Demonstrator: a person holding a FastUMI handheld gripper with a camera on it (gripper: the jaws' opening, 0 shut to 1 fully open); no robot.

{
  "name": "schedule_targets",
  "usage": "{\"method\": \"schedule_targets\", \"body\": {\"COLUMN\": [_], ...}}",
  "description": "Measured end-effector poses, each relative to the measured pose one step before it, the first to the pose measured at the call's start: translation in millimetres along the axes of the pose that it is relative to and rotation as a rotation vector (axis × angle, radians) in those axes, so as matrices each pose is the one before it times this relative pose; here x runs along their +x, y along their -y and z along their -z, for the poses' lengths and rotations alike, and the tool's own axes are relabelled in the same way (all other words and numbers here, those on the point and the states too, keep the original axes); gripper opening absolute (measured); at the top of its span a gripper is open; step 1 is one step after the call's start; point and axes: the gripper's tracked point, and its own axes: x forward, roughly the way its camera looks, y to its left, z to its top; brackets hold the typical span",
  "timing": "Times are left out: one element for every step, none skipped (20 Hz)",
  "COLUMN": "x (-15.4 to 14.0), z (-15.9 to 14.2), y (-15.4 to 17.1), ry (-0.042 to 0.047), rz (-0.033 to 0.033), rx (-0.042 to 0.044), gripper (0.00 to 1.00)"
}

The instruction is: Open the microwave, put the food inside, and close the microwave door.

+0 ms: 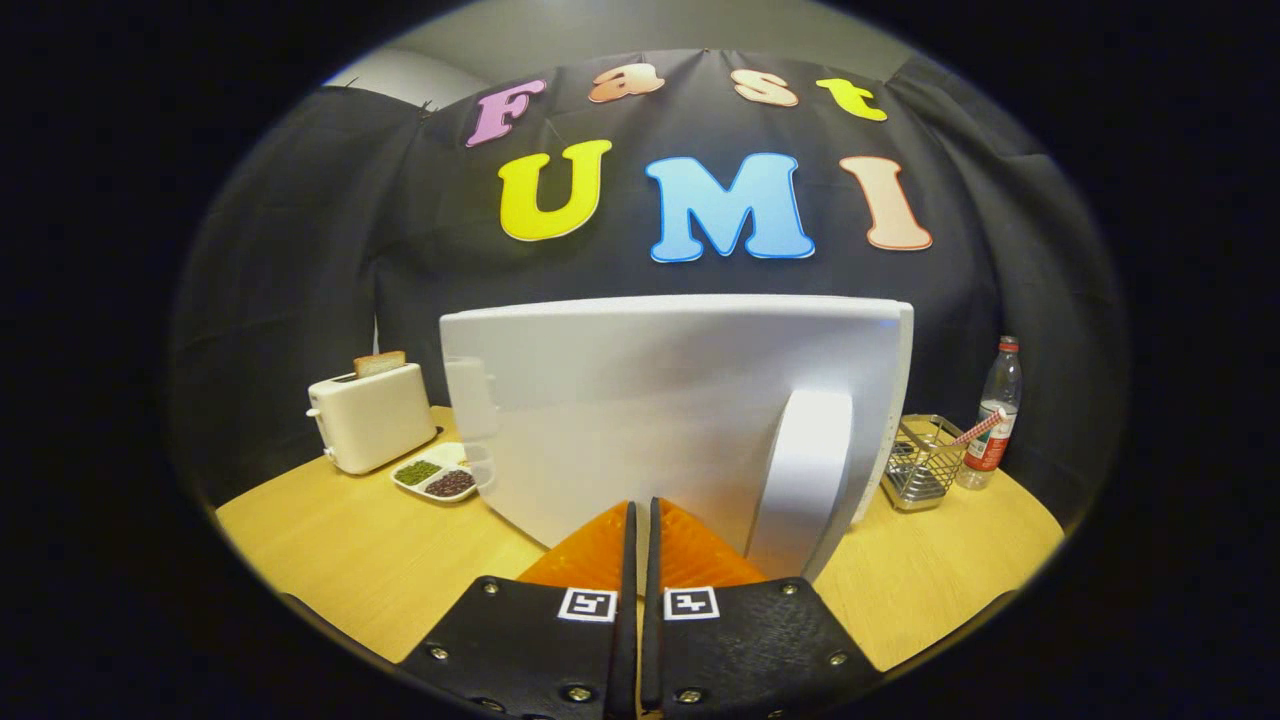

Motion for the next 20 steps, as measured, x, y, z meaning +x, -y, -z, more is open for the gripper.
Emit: {"method": "schedule_targets", "body": {"x": [7.94,6.2,6.18,7.19,7.18,6.47,4.17,4.66,1.56,4.8,5.87,4.78,3.4,4.52,-1.21,0.81,-1.42,-3.29,-5.24,-8.78], "z": [-1.34,-3.5,-5.79,-3.73,-2.0,-1.42,-2.08,-1.69,-1.47,-3.59,-2.36,1.68,-4.04,1.31,-0.87,0.81,0.07,2.33,2.94,-0.91], "y": [10.09,8.83,5.69,7.49,2.95,4.72,1.01,-0.83,0.75,-2.48,2.9,2.22,-1.72,0.86,-0.26,-0.71,-0.22,-2.81,-2.86,-1.51], "ry": [-0.00579,0.00186,0.01461,0.00913,0.00647,0.00316,0.00716,0.00471,-0.00038,0.00753,0.00672,-0.00502,0.01692,-0.0123,0.00876,0.00531,0.00396,-0.00623,-0.01692,-0.00357], "rz": [0.0242,0.02045,0.01427,0.0206,0.00546,0.01852,0.00064,-0.00182,0.00415,-0.00259,0.01549,0.01196,0.00197,0.00289,0.00641,0.00417,0.00237,-0.00709,-0.01848,-0.01438], "rx": [0.00467,0.02034,0.02164,-0.00357,-0.01053,-0.0143,-0.0003,0.00722,0.00745,-0.00273,-0.01799,-0.01238,-0.00013,-0.01289,0.01036,-0.02396,-0.03163,-0.01812,-0.00251,-0.00022], "gripper": [0.03,0.03,0.03,0.03,0.03,0.03,0.03,0.03,0.03,0.03,0.03,0.03,0.03,0.05,0.05,0.07,0.08,0.09,0.09,0.09]}}
